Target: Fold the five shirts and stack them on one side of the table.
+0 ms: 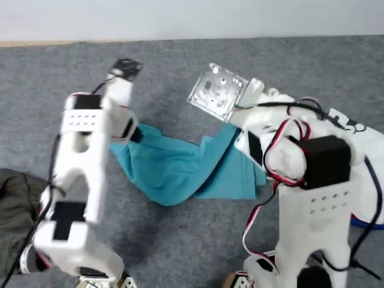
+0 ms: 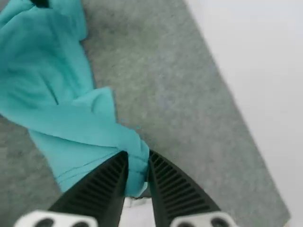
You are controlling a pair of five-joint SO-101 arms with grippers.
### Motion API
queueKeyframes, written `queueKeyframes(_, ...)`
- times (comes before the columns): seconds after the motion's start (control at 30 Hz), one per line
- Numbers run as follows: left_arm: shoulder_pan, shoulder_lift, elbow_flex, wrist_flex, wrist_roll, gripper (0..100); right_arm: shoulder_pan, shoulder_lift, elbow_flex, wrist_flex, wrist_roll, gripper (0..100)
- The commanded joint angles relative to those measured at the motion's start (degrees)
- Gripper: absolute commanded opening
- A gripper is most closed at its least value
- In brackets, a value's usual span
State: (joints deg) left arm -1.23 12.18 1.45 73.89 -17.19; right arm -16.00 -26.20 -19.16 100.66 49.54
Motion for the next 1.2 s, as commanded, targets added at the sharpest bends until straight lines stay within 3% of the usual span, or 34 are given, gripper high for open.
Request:
queueKeyframes(0.0, 5.54, 5.8, -8.22, 1.85, 0.18, 24, 0.66, -4.26, 3.16, 1.89, -0.62, 1.0)
queueKeyframes(0.3, 13.71, 21.45, -27.65, 5.19, 0.18, 24, 0.75, -13.76, 16.0, 1.89, -0.62, 1.0)
queueKeyframes(0.63, 20.4, 36.75, -51.56, 14.59, 0.18, 24, 0.75, -22.46, 28.4, 1.71, -0.62, 1.0)
queueKeyframes(1.17, 26.29, 49.58, -77.49, 24.26, 0.18, 24, 0.75, -23.16, 29.89, 1.71, -0.62, 0.9)
